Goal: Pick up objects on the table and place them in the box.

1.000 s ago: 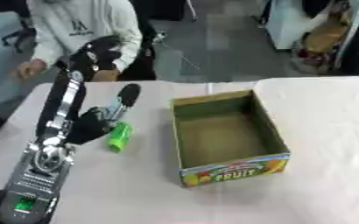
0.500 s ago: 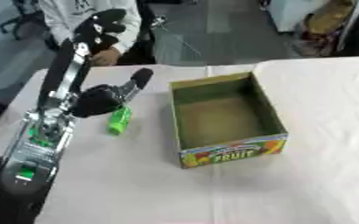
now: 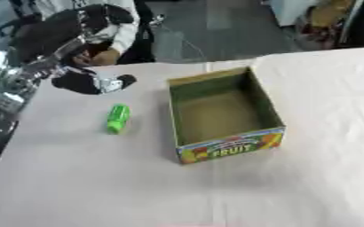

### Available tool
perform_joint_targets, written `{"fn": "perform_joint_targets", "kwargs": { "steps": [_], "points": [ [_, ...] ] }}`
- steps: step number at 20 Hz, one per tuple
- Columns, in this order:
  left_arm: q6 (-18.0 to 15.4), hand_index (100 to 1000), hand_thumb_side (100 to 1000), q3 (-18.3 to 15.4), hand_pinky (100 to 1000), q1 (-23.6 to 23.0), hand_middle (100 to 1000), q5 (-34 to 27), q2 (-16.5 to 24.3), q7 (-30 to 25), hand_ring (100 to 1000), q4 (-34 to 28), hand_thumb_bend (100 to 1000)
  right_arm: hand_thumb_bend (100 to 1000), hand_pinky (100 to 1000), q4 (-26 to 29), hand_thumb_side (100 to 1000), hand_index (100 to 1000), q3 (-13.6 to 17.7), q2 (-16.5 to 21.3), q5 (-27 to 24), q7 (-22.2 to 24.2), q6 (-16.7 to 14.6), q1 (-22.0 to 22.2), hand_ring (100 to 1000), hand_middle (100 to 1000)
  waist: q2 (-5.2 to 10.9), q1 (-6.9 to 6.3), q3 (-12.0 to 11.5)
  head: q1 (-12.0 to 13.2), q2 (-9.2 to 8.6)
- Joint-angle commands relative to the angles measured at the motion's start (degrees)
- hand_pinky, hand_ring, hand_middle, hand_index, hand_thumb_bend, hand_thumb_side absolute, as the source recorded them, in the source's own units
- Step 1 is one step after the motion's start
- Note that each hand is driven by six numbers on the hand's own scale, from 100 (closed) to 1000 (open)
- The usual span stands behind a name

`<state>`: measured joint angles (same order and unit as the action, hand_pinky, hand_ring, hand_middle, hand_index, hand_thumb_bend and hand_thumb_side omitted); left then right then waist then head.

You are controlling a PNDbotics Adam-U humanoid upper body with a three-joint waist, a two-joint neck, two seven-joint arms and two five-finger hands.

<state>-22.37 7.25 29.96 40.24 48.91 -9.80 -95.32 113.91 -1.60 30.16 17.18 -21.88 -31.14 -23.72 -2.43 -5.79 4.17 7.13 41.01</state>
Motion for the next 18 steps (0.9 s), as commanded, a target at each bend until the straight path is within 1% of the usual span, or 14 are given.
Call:
{"fn": "perform_joint_targets", "kwargs": {
  "steps": [1,3,6,8,10,11,12,13,15,16,17,18],
  "points": [
    [-6.5,935,337,1.9,841,3.1,860,4.9,5.7,-3.0,784,3.6,769,100,354,0.7,676,652,0.1,1.3,-0.4,0.5,-0.1,-1.1,465,543,0.80,0.01,0.1,0.8,0.33],
    [-10.8,932,303,3.7,861,5.9,855,9.0,7.5,-5.8,790,6.5,796,100,351,0.7,676,653,-0.1,1.4,-0.4,0.7,-0.1,-1.1,464,543,0.83,-0.18,0.2,0.9,0.36],
    [-17.2,938,272,6.7,873,10.5,845,16.2,8.5,-8.3,785,10.4,803,100,353,0.7,675,653,-0.2,1.6,-0.5,0.9,-0.1,-0.9,464,543,0.92,-0.46,0.3,1.1,0.56],
    [-21.6,935,260,8.7,883,13.2,840,21.7,8.4,-8.1,788,12.1,807,100,351,0.7,675,653,-0.2,1.7,-0.5,1.0,-0.1,-0.8,463,543,0.97,-0.62,0.3,1.1,0.68],
    [-26.2,939,251,10.7,891,15.6,837,27.5,7.9,-6.6,787,13.7,828,100,353,0.7,675,653,-0.4,1.7,-0.6,1.1,-0.1,-0.9,464,543,1.03,-0.76,0.4,1.3,0.84],
    [-27.9,944,242,11.7,899,16.4,846,30.2,7.7,-5.5,794,14.3,852,100,356,0.7,675,653,-0.4,1.7,-0.6,1.1,-0.1,-0.9,464,543,1.05,-0.86,0.4,1.5,0.97],
    [-28.8,943,244,12.9,899,17.1,844,32.8,7.5,-4.4,793,14.8,848,100,356,0.7,675,653,-0.4,1.7,-0.7,1.2,-0.1,-0.9,464,543,1.06,-0.93,0.4,1.7,1.05],
    [-29.2,945,240,14.0,898,17.5,849,35.2,7.2,-3.1,795,15.3,866,100,357,0.7,675,653,-0.4,1.7,-0.7,1.2,-0.1,-0.9,464,543,1.05,-1.06,0.5,1.8,1.13],
    [-29.5,946,248,16.4,893,17.8,852,39.5,6.7,0.0,794,16.4,887,100,362,0.7,674,653,-0.5,1.8,-0.7,1.3,-0.1,-1.1,465,543,1.00,-1.33,0.6,2.0,1.27],
    [-29.5,946,246,17.3,894,17.7,851,41.1,6.6,1.8,794,16.9,880,100,360,0.7,674,653,-0.5,1.8,-0.8,1.3,-0.1,-1.3,464,543,0.98,-1.41,0.7,2.1,1.30],
    [-29.6,948,254,18.3,887,17.5,857,42.8,6.5,3.9,796,17.4,901,100,369,0.7,674,653,-0.5,1.7,-0.8,1.3,-0.1,-1.4,465,543,0.91,-1.48,0.9,2.2,1.32],
    [-29.6,947,251,19.2,889,17.1,855,44.3,6.5,6.1,795,17.9,898,100,367,0.7,674,653,-0.5,1.7,-0.9,1.3,-0.1,-1.6,465,543,0.86,-1.54,1.0,2.2,1.32]
  ]
}}
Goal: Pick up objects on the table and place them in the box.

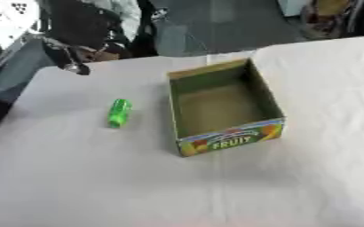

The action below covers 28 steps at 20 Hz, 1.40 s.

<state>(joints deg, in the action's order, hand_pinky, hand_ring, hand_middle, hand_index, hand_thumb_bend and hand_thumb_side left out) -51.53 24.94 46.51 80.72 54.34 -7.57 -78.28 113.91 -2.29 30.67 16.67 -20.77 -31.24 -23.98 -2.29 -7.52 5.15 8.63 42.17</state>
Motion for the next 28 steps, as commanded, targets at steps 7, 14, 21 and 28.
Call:
{"fn": "perform_joint_targets", "kwargs": {
  "steps": [7,14,21,28],
  "points": [
    [-0.4,946,284,3.4,853,-2.8,852,18.0,1.8,24.7,786,4.9,926,100,369,0.7,673,653,0.2,1.0,-0.6,0.3,-0.1,-2.0,465,543,0.20,0.08,0.6,0.8,0.07],
    [-0.4,938,292,1.0,832,-4.3,839,34.5,1.6,44.7,777,12.4,940,100,367,0.7,673,653,0.3,1.0,-0.5,0.1,-0.2,-1.9,465,543,-0.04,0.25,0.4,1.2,0.53],
    [-0.4,929,194,-2.3,816,-4.1,828,47.1,0.1,58.0,767,19.1,1000,100,368,0.7,673,653,0.5,1.0,-0.3,-0.1,-0.2,-1.9,465,543,-0.19,0.49,0.4,0.7,0.53],
    [-0.4,927,286,-3.2,809,-4.0,823,49.9,-1.9,59.5,760,21.4,1000,100,371,0.7,673,653,0.4,0.7,-0.4,-0.1,-0.2,-2.3,465,543,-0.45,0.58,0.8,0.3,-0.24]
  ]
}}
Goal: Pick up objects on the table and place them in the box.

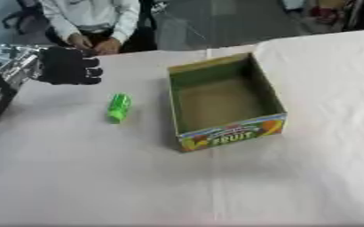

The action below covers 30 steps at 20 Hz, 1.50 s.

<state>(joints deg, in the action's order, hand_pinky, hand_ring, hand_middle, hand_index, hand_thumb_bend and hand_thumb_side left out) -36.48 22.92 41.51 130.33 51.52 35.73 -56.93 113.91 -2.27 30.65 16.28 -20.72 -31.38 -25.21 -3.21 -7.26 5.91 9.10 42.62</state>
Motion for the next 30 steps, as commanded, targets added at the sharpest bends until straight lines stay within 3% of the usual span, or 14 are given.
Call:
{"fn": "perform_joint_targets", "kwargs": {
  "steps": [1,17,20,30],
  "points": [
    [-15.5,927,283,-1.2,808,1.1,821,0.2,0.8,16.2,758,0.0,1000,100,371,0.7,673,653,0.3,0.6,-0.1,-0.1,-0.1,-1.2,465,543,0.45,0.33,0.1,-0.2,-0.75],
    [-15.5,927,341,0.8,772,3.5,803,-3.7,-2.8,16.2,732,0.4,1000,100,380,0.7,673,654,0.2,-0.1,-0.5,0.0,-0.2,-2.2,465,543,-0.25,0.39,1.1,1.3,-0.92],
    [-15.5,923,426,1.4,758,3.3,798,-5.4,-3.3,16.2,722,1.0,1000,100,383,0.7,673,654,0.2,-0.2,-0.5,0.1,-0.2,-2.4,465,543,-0.41,0.39,1.3,1.5,-0.87],
    [-15.5,928,504,3.0,736,2.6,802,-8.7,-3.8,16.2,707,3.6,1000,100,384,0.7,674,654,0.2,-0.4,-0.6,0.1,-0.2,-2.8,465,543,-0.69,0.38,1.5,1.9,-0.70]
  ]
}}
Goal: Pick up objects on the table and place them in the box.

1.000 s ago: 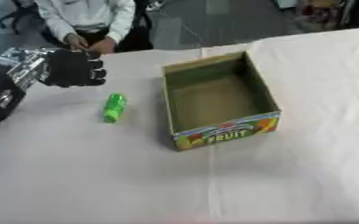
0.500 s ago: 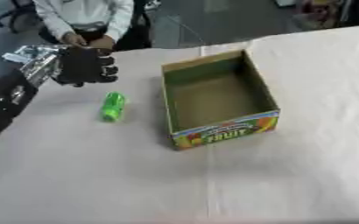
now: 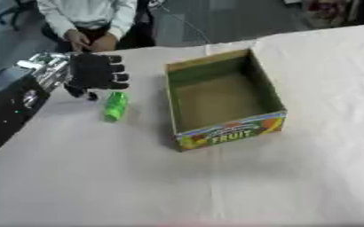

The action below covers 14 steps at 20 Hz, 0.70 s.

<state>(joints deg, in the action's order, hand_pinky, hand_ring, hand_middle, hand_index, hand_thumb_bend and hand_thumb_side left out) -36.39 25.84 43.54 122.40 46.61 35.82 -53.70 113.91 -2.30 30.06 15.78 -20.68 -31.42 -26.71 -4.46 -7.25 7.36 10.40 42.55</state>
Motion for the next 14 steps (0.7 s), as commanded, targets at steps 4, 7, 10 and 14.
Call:
{"fn": "perform_joint_targets", "kwargs": {
  "steps": [4,7,10,14],
  "points": [
    [-15.6,926,523,1.4,723,-0.2,796,-2.8,0.8,16.1,697,0.7,1000,100,382,0.7,674,654,0.2,0.2,-0.1,0.1,-0.2,-1.3,465,543,0.43,0.40,0.1,0.6,-0.61],
    [-15.6,927,508,2.1,722,-0.4,795,-3.1,0.6,16.1,696,0.8,1000,100,384,0.7,674,654,0.2,0.1,-0.1,0.1,-0.2,-1.4,465,543,0.40,0.43,0.2,0.6,-0.62],
    [-15.6,927,463,2.4,722,-0.5,793,-2.2,0.4,16.1,693,0.9,1000,100,382,0.7,674,654,0.1,0.1,-0.1,0.1,-0.2,-1.4,465,543,0.36,0.44,0.2,0.7,-0.63],
    [-15.6,923,362,2.1,728,-0.4,790,0.2,0.3,16.1,695,1.0,1000,100,380,0.7,675,654,0.2,0.1,-0.1,0.1,-0.2,-1.4,464,543,0.30,0.50,0.2,0.8,-0.61]
  ]
}}
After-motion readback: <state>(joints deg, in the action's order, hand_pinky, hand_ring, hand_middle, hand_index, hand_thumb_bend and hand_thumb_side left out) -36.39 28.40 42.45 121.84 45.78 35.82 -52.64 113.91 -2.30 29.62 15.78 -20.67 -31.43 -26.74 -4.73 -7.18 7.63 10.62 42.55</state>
